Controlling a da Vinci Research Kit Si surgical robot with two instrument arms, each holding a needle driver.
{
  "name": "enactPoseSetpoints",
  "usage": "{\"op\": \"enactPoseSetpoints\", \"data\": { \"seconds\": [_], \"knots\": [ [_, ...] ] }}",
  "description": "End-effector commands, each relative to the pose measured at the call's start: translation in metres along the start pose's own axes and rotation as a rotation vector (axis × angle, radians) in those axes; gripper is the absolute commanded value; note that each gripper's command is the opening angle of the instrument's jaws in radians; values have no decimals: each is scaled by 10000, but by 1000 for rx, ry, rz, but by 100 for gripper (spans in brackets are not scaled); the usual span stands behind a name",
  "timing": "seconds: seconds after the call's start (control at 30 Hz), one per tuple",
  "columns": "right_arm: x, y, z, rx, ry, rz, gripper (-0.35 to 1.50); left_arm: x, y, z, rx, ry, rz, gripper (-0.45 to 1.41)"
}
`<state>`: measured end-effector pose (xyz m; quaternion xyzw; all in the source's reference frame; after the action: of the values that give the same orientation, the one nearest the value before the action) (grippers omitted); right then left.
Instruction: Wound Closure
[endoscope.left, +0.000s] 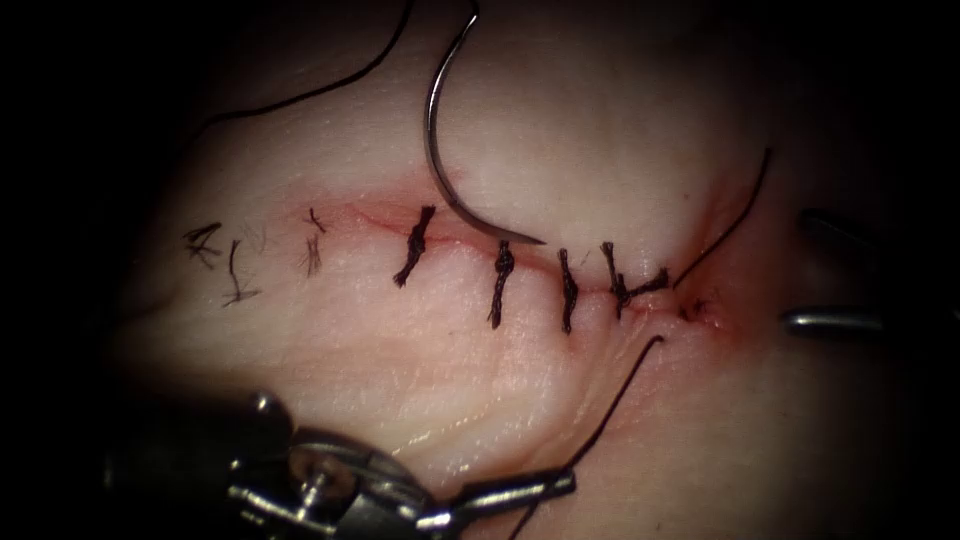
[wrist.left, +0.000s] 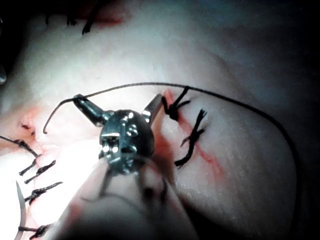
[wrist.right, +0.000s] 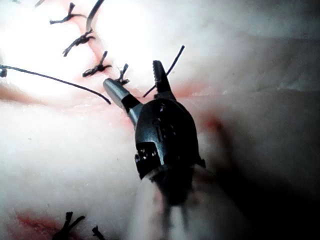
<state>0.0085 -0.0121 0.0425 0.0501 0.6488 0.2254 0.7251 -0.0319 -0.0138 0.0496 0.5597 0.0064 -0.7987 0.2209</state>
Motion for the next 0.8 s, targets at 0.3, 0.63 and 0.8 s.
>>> {"op": "enactPoseSetpoints", "data": {
  "seconds": [0.3, 0.63, 0.8],
  "knots": [
    [-6, -4, 9, 18, 9, -8, 137, -5, -1, 1, 33, -10, -49, 101],
    [-8, -8, 10, 35, 10, -12, 135, -16, 0, -3, 91, -56, -253, 93],
    [-8, -9, 12, 40, 14, -12, 133, -10, -5, 10, 137, -31, -261, 91]
  ]
}}
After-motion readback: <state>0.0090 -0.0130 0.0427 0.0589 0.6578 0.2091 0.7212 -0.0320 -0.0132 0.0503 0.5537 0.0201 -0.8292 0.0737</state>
